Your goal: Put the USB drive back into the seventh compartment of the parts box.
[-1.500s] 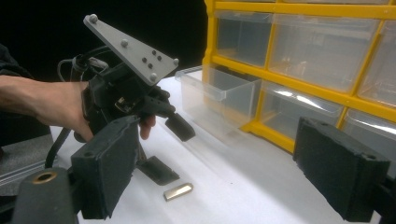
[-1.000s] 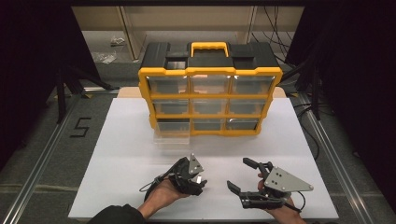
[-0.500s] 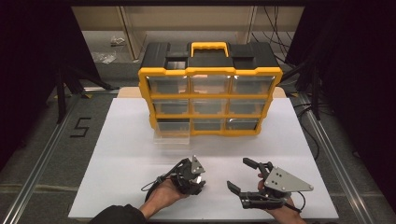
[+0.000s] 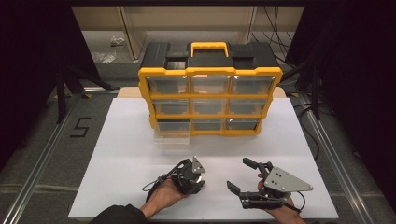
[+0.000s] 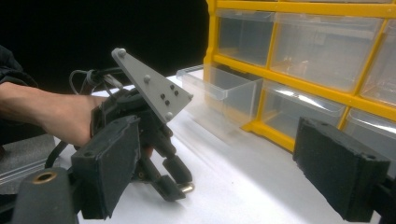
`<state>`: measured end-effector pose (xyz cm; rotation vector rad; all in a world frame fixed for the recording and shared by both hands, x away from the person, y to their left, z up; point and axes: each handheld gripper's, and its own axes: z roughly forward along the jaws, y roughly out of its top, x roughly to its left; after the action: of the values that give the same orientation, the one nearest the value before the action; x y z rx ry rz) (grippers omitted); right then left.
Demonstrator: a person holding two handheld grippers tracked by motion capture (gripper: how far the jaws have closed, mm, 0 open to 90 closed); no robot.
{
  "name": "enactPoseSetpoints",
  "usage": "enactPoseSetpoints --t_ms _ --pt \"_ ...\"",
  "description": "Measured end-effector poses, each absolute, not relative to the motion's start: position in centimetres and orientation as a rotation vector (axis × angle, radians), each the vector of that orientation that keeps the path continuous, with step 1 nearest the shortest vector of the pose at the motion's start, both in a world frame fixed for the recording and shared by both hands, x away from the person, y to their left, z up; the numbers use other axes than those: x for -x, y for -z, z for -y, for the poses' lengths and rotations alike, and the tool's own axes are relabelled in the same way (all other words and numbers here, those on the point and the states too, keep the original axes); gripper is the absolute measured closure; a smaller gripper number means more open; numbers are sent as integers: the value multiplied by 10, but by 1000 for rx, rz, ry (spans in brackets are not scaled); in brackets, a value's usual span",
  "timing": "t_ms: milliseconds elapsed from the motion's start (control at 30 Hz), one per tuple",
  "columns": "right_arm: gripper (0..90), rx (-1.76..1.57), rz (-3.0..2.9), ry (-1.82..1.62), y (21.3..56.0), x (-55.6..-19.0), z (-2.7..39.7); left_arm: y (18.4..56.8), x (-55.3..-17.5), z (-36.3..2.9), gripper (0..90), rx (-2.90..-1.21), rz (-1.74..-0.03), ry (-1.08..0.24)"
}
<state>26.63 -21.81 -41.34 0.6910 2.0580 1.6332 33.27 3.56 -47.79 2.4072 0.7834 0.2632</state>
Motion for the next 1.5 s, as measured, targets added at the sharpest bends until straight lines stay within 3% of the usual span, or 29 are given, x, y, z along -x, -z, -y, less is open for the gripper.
enactPoseSetpoints --t_ms 233,1500 --pt "156 -692 -2058 -1632 413 -266 218 479 -332 -36 776 -2396 -762 -253" --pt "156 -690 -2055 -1636 413 -266 218 450 -336 -54 788 -2237 -732 -347"
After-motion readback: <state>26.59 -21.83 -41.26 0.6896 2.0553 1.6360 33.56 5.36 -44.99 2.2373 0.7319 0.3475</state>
